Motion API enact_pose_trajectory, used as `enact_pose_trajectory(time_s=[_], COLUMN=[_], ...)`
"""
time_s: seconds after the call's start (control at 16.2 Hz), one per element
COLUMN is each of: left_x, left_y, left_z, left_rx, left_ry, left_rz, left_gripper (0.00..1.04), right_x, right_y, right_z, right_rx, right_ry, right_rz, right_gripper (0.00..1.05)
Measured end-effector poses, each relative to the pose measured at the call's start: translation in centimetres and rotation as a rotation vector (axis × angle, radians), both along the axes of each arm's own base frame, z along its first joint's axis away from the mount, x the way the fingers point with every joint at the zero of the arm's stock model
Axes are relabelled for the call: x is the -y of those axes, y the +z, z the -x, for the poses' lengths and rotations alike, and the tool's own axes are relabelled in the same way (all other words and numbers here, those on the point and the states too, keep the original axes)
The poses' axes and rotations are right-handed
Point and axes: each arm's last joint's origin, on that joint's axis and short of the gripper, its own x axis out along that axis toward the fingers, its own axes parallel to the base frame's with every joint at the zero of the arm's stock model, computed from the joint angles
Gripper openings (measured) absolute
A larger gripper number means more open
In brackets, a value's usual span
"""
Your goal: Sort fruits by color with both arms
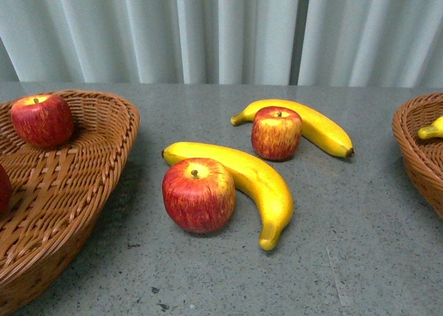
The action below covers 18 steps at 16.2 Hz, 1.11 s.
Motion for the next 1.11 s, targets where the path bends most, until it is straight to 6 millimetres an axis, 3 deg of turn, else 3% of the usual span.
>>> enact_pose_trajectory(time_s=[0.18,0.25,0.31,0.43,0.55,0.68,0.86,0.98,1.11], left_x=[0.0,0.0,0.0,-0.3,0.6,2.2,6.3,8.8,10.4], left_y=[-0.2,-0.1,0.7,4.2,7.6,9.6,9.4,8.7,6.8], left_z=[0.0,-0.1,-0.8,-2.6,-6.0,-10.8,-16.6,-17.9,-18.3], left_rx=[-0.053,-0.229,-0.231,-0.101,-0.013,-0.039,-0.266,-0.363,-0.455], left_ry=[0.015,0.059,0.061,0.054,-0.075,-0.232,-0.556,-0.705,-0.804], left_rz=[-0.001,-0.019,-0.036,-0.075,-0.14,-0.205,-0.277,-0.337,-0.406], left_gripper=[0.98,0.98,0.98,0.98,0.98,0.98,0.98,0.98,0.98], right_x=[0.0,0.0,0.0,0.0,0.0,0.0,0.0,0.0,0.0], right_y=[0.0,0.0,0.0,0.0,0.0,0.0,0.0,0.0,0.0], right_z=[0.0,0.0,0.0,0.0,0.0,0.0,0.0,0.0,0.0], right_rx=[0.0,0.0,0.002,0.001,0.002,0.002,0.002,0.001,0.002], right_ry=[0.0,-0.001,-0.001,-0.002,-0.002,-0.002,-0.002,-0.002,-0.002], right_rz=[0.0,0.0,0.003,0.003,0.003,0.003,0.003,0.003,0.003], right_gripper=[0.98,0.98,0.98,0.98,0.98,0.98,0.98,0.98,0.98])
